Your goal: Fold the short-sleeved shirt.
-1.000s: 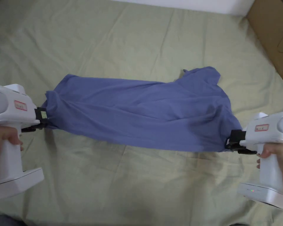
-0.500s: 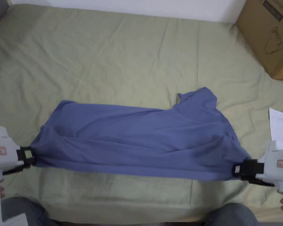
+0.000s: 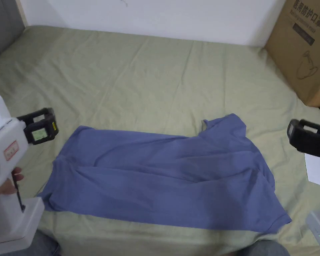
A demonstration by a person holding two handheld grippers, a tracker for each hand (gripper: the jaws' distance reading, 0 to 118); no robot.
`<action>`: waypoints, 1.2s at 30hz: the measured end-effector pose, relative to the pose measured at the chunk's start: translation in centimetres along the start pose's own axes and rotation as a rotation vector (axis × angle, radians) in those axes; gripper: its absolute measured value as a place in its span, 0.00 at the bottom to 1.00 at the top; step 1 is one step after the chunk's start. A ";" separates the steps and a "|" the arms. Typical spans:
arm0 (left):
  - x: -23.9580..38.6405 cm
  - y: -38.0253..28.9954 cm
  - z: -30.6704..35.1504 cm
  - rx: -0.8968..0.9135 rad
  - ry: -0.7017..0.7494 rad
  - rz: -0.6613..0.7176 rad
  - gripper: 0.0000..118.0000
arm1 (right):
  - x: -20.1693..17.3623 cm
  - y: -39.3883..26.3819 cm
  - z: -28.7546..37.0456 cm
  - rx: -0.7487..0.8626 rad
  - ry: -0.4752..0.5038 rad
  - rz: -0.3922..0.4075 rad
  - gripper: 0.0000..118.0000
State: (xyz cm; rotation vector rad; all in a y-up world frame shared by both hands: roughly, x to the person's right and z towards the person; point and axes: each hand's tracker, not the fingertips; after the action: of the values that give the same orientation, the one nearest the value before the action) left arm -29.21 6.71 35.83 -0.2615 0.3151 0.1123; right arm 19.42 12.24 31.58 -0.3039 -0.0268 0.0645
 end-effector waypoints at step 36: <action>4.1 -4.9 -31.7 -0.917 0.025 -0.099 0.99 | -5.7 -3.0 -8.5 -0.074 0.126 -0.041 0.00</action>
State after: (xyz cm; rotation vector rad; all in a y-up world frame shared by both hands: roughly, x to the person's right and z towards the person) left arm -33.79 -6.29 6.60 -1.1858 0.2581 0.1510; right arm 14.17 6.51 24.26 -0.3808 0.0902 0.0031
